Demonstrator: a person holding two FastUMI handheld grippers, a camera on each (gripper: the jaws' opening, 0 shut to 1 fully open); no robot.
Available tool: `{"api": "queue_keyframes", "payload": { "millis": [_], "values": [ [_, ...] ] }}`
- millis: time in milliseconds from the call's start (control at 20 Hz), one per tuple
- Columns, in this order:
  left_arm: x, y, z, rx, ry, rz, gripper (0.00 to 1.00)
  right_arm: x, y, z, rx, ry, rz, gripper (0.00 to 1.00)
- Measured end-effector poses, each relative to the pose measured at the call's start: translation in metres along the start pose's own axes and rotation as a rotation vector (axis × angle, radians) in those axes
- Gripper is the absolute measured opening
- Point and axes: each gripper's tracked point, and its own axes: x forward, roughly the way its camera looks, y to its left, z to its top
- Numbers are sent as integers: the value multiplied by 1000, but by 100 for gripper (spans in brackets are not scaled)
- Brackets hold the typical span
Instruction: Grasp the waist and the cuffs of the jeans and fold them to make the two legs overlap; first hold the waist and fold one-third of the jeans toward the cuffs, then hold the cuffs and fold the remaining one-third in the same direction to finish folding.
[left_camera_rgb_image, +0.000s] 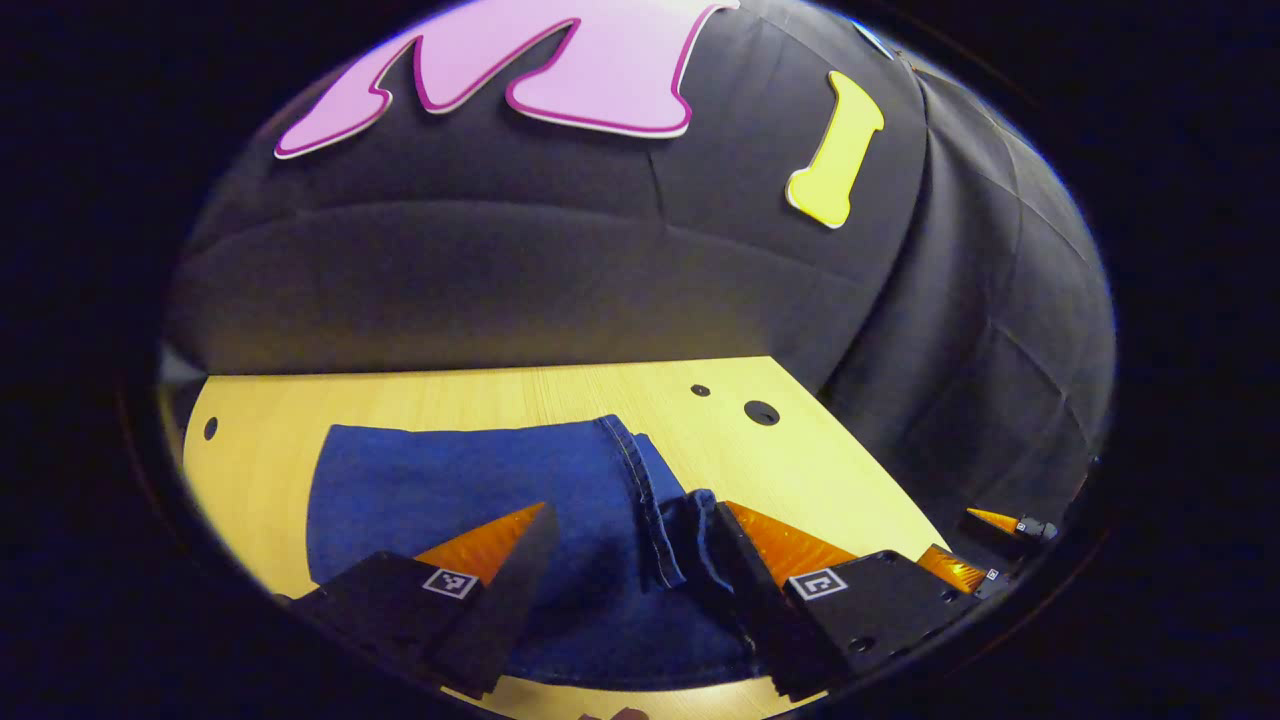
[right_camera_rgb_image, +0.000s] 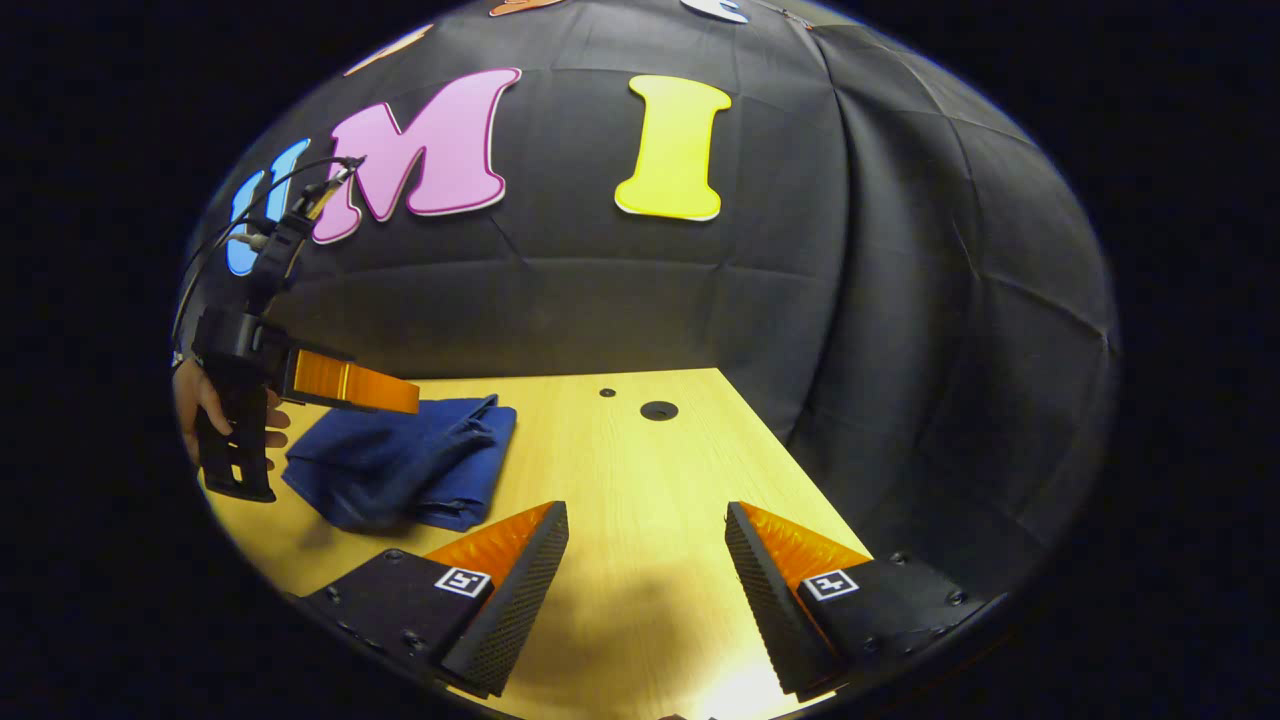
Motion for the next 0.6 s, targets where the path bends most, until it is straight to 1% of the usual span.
{"api": "queue_keyframes", "payload": {
  "millis": [150,250,400,500,600],
  "values": [
    [-78,8,28,-7,-136,17,97,-34,24,30,-14,-28,42,97],
    [-142,18,41,-19,-217,45,97,-60,43,57,-28,-63,75,96],
    [-238,40,45,-34,-315,130,96,-101,68,88,3,-108,122,96],
    [-295,52,43,-66,-371,189,96,-125,80,105,38,-122,141,96],
    [-346,61,36,-94,-422,232,97,-155,94,117,56,-137,159,96]
  ]
}}
